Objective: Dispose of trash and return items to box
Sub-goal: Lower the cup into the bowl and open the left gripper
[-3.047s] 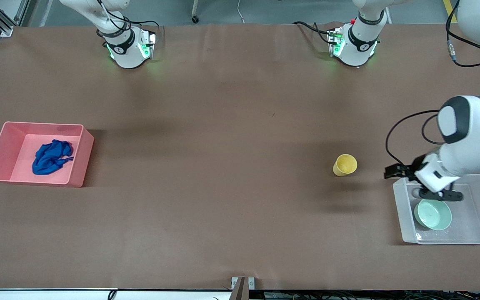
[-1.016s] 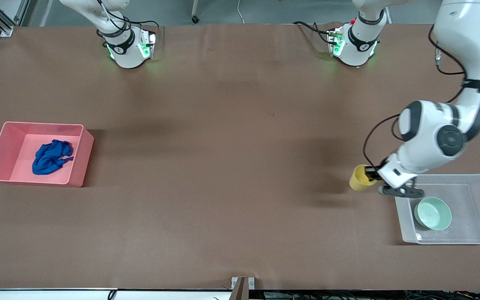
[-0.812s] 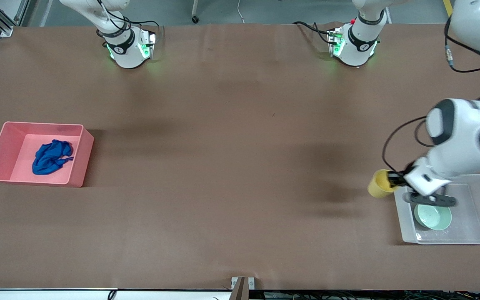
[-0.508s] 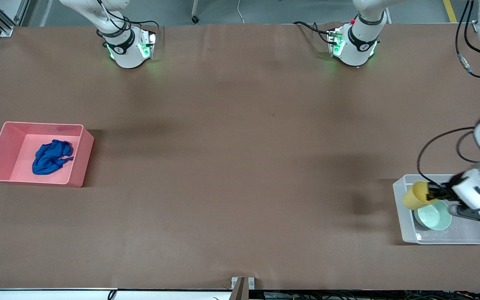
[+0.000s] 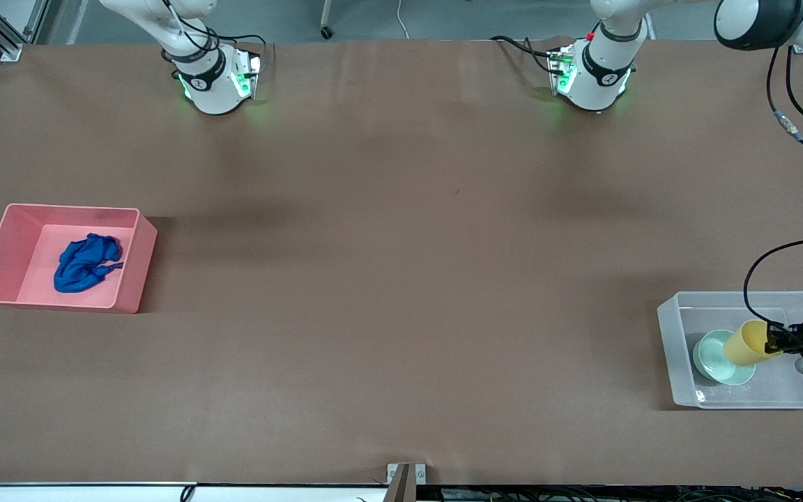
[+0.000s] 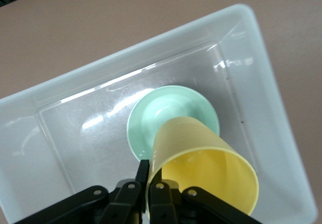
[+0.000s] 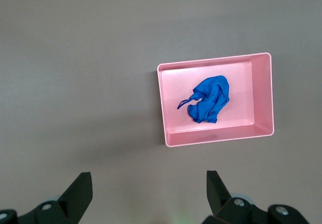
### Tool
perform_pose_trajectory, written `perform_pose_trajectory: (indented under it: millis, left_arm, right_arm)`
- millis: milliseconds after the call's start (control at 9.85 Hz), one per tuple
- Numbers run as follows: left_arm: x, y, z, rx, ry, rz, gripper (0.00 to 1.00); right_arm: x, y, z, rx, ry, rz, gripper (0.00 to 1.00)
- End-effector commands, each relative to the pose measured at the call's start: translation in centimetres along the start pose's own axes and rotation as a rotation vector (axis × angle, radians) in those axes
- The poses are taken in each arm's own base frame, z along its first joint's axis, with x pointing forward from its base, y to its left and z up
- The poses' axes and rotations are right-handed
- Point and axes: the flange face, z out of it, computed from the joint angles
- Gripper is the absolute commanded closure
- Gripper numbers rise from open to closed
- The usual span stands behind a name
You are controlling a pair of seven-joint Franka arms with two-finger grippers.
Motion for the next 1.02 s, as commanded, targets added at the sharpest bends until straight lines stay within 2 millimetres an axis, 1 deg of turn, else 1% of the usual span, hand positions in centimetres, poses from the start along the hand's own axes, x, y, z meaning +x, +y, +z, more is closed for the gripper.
perform_pose_trajectory:
  millis: [0, 102, 203, 305, 406, 508, 609, 711, 812, 914]
  left_arm:
    - [0.4, -0.4, 4.1, 0.024, -0.007, 0.025, 0.99]
    - [0.0, -0.7, 5.3, 0.019, -0.011, 0.020, 0.98]
    - [-0.2, -0.5, 6.3, 0.011, -0.022, 0.016, 0.92]
    - [-0.3, -0.3, 6.7, 0.005, -0.027, 0.008, 0.83]
    - [-0.2, -0.1, 6.3, 0.004, -0.023, 0.006, 0.67]
    - [-0.1, -0.2, 5.9, 0.006, -0.017, -0.002, 0.44]
    - [0.1, -0.1, 4.9, 0.013, -0.008, -0.015, 0.28]
    - [0.3, 0.1, 2.9, 0.023, 0.002, -0.009, 0.19]
    - [0.5, 0.8, -1.0, 0.037, 0.015, -0.010, 0.13]
    - [1.7, 2.4, -4.0, 0.054, 0.046, -0.015, 0.10]
  right_arm:
    - [-0.1, -0.2, -0.2, 0.000, -0.003, 0.013, 0.00]
    - [0.0, -0.3, -0.1, 0.000, -0.004, 0.013, 0.00]
    - [0.0, -0.3, -0.1, 0.000, -0.003, 0.013, 0.00]
    - [0.0, -0.3, -0.1, 0.000, -0.004, 0.013, 0.00]
    - [0.0, -0.3, -0.1, 0.000, -0.003, 0.013, 0.00]
    - [0.0, -0.2, -0.1, 0.000, -0.003, 0.015, 0.00]
    - [0.0, -0.2, -0.1, 0.000, -0.003, 0.015, 0.00]
    - [0.0, -0.2, -0.1, 0.000, -0.001, 0.015, 0.00]
    - [0.0, -0.2, -0.1, 0.000, 0.000, 0.015, 0.00]
    - [0.0, -0.2, -0.1, 0.000, -0.001, 0.015, 0.00]
